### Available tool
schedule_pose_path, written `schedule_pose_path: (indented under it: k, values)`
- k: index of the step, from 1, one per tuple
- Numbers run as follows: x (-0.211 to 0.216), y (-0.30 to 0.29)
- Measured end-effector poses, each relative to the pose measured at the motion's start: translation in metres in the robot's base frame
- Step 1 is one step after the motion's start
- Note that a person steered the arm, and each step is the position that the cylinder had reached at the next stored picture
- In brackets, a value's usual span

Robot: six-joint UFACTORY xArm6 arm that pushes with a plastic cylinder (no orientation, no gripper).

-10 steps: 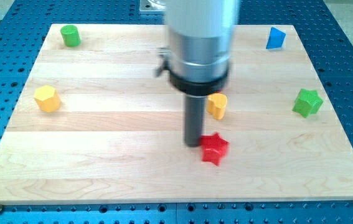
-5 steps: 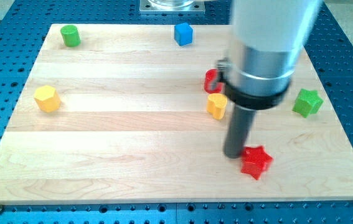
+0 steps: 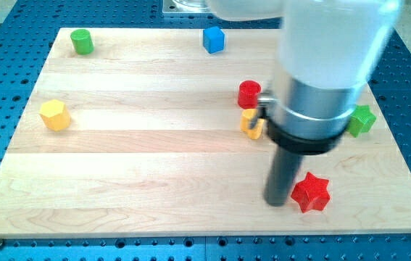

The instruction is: Push the red star towards the bottom right corner of the board

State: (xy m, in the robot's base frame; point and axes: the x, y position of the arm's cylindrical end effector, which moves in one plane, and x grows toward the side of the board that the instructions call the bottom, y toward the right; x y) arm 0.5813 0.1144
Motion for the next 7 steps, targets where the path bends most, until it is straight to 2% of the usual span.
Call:
schedule_pose_path:
  k: [3,4,5,7]
  values:
    - [0.000,0.097]
    - [0.000,0.097]
    - [-0.021,0.089]
    - [-0.167,0.073]
